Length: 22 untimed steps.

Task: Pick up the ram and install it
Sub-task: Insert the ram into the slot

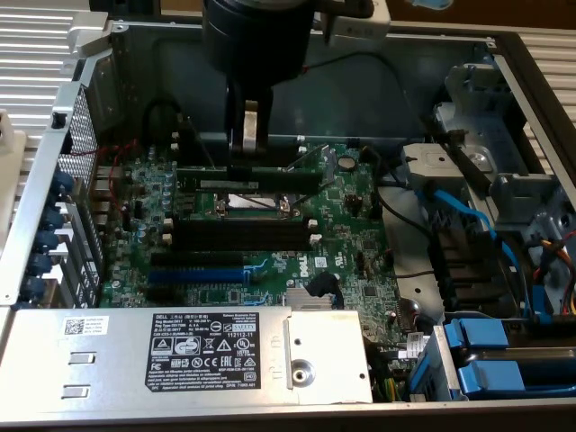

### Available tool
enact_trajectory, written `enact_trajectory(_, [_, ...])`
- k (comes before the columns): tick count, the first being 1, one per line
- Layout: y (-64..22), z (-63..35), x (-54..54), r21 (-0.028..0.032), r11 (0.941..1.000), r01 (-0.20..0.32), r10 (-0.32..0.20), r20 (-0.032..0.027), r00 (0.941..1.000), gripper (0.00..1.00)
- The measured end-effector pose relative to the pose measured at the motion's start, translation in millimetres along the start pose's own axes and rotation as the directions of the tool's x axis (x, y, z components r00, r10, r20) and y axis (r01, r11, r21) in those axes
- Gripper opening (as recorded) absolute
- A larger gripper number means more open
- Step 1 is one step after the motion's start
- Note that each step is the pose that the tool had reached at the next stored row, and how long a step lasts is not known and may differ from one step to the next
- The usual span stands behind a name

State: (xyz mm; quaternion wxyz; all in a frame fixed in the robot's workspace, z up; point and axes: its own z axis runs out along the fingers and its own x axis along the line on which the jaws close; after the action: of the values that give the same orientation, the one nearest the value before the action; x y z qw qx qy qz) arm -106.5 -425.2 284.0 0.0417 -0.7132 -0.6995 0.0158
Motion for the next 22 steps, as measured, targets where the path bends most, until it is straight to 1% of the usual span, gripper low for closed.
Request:
enact_trajectory(4, [0.2,3.9,-1.0,0.0014,1.0,0.0,0.0,0.0007,1.0,0.12])
enact_trajectory(6, [-1.6,5.5,-1.1,0.0014,1.0,0.0,0.0,0.0021,1.0,0.12])
enact_trajectory(9, [-2.7,7.8,-1.4,0.0013,1.0,0.0,0.0,0.0025,1.0,0.12])
enact_trajectory(13, [-2.4,11.1,-4.7,0.0014,1.0,0.0,0.0,0.0028,1.0,0.12])
enact_trajectory(18, [-1.9,18.0,-6.5,0.0014,1.0,0.0,0.0,0.0027,1.0,0.12])
enact_trajectory(22, [-2.7,22.7,-6.8,0.0017,1.0,0.0,0.0,0.0039,1.0,0.12])
